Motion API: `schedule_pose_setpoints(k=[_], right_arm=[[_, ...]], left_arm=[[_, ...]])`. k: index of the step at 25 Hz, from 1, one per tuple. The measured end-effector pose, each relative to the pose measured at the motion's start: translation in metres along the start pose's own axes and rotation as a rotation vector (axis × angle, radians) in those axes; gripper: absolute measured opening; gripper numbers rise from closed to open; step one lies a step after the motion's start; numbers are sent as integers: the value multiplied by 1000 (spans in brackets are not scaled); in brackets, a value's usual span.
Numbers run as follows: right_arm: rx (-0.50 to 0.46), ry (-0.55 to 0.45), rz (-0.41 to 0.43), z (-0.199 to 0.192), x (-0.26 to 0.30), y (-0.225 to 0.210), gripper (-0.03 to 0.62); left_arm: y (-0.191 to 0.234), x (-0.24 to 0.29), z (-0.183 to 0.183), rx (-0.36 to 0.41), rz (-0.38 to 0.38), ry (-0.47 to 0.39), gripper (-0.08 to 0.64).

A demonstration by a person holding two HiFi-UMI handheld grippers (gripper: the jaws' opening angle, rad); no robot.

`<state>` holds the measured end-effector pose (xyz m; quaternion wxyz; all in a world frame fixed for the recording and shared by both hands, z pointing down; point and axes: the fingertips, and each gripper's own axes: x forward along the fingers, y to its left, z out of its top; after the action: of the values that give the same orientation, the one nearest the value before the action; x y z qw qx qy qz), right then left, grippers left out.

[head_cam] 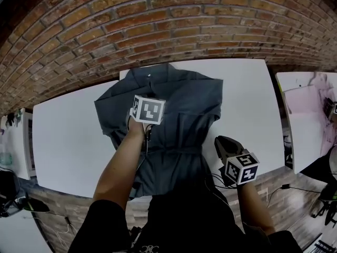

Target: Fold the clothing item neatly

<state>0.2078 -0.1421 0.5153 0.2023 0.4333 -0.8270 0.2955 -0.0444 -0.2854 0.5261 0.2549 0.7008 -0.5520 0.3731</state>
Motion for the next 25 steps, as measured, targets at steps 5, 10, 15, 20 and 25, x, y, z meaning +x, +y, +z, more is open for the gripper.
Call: schedule_pose_setpoints(k=[5,10,15,20,25], right_arm=[[0,9,0,-3,-1,-12,38],[-2,21,14,-3,2,-12,38],[-4,25,23,-3,6,-9,38],[-9,30,32,-2,10,0,38],[-17,35,52,1,20,19,38]], left_arm=[[-38,21,-3,86,-16,37,17],[-60,41,-28,112,-44,107,17],[-70,45,-33,98,-90,75,17],[-85,34,-26,66,-191,19,81],[-83,16,-21,37,-265,-72,81]])
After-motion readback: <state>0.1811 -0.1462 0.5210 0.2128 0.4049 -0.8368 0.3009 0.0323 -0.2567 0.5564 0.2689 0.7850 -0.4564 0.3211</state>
